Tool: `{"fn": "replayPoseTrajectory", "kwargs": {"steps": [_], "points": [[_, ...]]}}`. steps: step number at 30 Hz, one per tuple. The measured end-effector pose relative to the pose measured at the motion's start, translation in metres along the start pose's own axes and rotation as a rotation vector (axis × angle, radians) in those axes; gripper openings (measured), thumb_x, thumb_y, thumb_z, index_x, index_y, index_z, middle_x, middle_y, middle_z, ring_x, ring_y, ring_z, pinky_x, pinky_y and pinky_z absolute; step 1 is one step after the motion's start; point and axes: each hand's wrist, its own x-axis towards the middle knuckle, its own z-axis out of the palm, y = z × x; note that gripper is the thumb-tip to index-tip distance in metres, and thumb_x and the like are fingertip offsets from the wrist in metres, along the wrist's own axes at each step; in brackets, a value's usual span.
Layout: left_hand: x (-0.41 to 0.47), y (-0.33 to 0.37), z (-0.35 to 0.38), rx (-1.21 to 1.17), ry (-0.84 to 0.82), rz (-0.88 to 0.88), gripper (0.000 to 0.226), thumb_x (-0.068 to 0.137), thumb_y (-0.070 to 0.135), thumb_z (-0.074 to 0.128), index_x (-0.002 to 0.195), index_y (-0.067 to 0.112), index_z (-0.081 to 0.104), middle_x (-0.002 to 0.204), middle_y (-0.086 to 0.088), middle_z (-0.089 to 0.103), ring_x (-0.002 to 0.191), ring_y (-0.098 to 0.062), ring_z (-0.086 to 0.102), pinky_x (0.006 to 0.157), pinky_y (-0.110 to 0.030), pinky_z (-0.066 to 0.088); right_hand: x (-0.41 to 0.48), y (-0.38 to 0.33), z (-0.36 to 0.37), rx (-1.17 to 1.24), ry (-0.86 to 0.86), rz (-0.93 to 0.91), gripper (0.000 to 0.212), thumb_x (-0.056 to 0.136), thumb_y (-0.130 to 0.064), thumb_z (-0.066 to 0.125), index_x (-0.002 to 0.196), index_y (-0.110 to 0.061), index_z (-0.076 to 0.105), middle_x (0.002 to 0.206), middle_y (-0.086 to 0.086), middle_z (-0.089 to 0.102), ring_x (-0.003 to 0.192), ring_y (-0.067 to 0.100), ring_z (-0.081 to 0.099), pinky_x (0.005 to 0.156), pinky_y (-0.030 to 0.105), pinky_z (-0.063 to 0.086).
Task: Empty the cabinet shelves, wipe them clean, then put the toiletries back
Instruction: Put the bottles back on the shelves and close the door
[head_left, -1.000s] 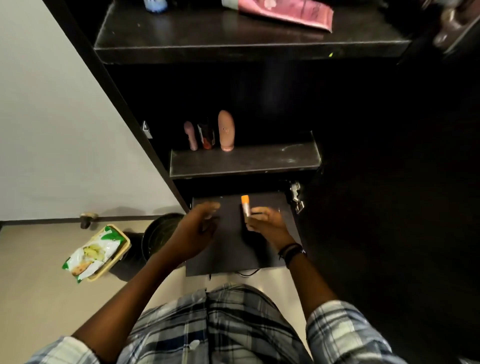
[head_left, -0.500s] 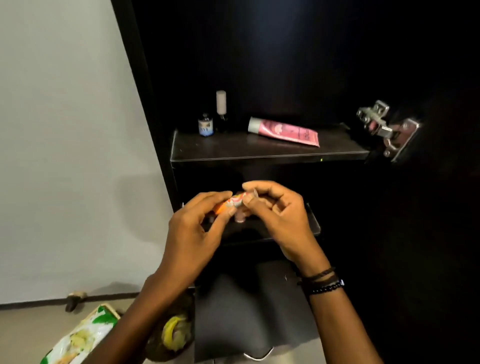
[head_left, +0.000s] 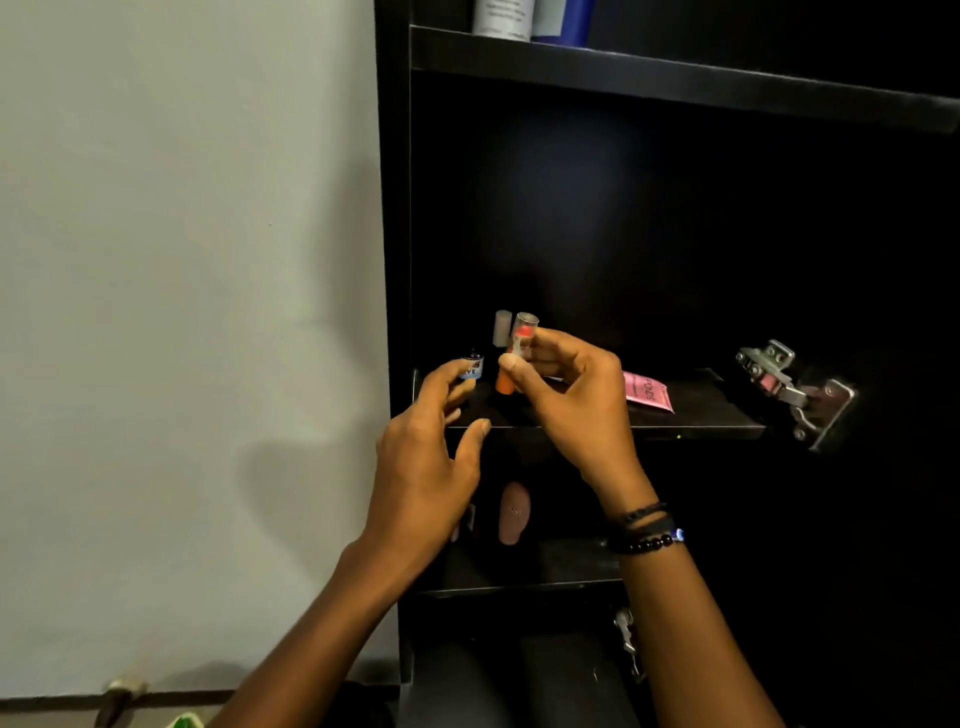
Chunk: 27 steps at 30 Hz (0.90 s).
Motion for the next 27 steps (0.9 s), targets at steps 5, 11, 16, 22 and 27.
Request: {"fn": "replayPoseTrajectory", "kwargs": {"steps": [5, 11, 16, 22, 27], "points": [[0.0, -0.004, -0.001, 0.023, -0.012, -0.025, 0.056, 0.084, 0.015, 0.069, 0.133, 0.029, 0.046, 0.125, 0.007, 0.061, 0.11, -0.002, 0.057, 0.091, -0.008, 0.041, 0.004, 0.007, 0.003, -0.142, -0.042, -0.039, 0.027, 0.093, -0.029, 0.061, 0.119, -0.025, 0.065, 0.1, -0.006, 0.066, 0.089, 0.007, 0.067, 0.075, 0.023, 0.057], [0.002, -0.004, -0.002, 0.037, -0.007, -0.008, 0.054, 0.085, 0.018, 0.068, 0.133, 0.029, 0.046, 0.117, 0.02, 0.054, 0.098, 0.011, 0.054, 0.085, 0.0, 0.04, 0.005, -0.003, -0.005, -0.157, -0.015, -0.114, 0.024, 0.081, -0.02, 0.075, 0.104, -0.018, 0.067, 0.092, -0.006, 0.068, 0.085, 0.008, 0.066, 0.074, 0.024, 0.055], [0.002, -0.005, -0.001, 0.056, -0.004, 0.004, 0.054, 0.085, 0.017, 0.068, 0.133, 0.026, 0.047, 0.119, 0.017, 0.055, 0.1, 0.004, 0.056, 0.087, -0.004, 0.041, 0.013, -0.004, -0.009, 0.03, -0.049, 0.031, 0.024, 0.077, -0.004, 0.076, 0.097, -0.015, 0.071, 0.088, 0.012, 0.071, 0.079, 0.018, 0.068, 0.076, 0.034, 0.055], [0.001, -0.006, 0.0, 0.073, 0.006, 0.016, 0.051, 0.085, 0.014, 0.068, 0.132, 0.023, 0.049, 0.121, 0.006, 0.061, 0.102, 0.0, 0.058, 0.087, -0.011, 0.045, 0.017, 0.002, -0.009, -0.231, -0.106, -0.047, 0.016, 0.088, -0.019, 0.068, 0.104, -0.018, 0.066, 0.084, -0.002, 0.07, 0.076, 0.005, 0.064, 0.069, 0.018, 0.052], [0.001, -0.007, 0.0, 0.077, 0.005, 0.015, 0.051, 0.085, 0.014, 0.067, 0.131, 0.022, 0.05, 0.122, 0.005, 0.06, 0.103, 0.0, 0.058, 0.088, -0.013, 0.046, 0.014, 0.014, 0.002, -0.285, -0.045, -0.063, 0.013, 0.085, -0.022, 0.072, 0.096, -0.018, 0.066, 0.08, -0.003, 0.07, 0.073, 0.009, 0.066, 0.063, 0.015, 0.052]]}}
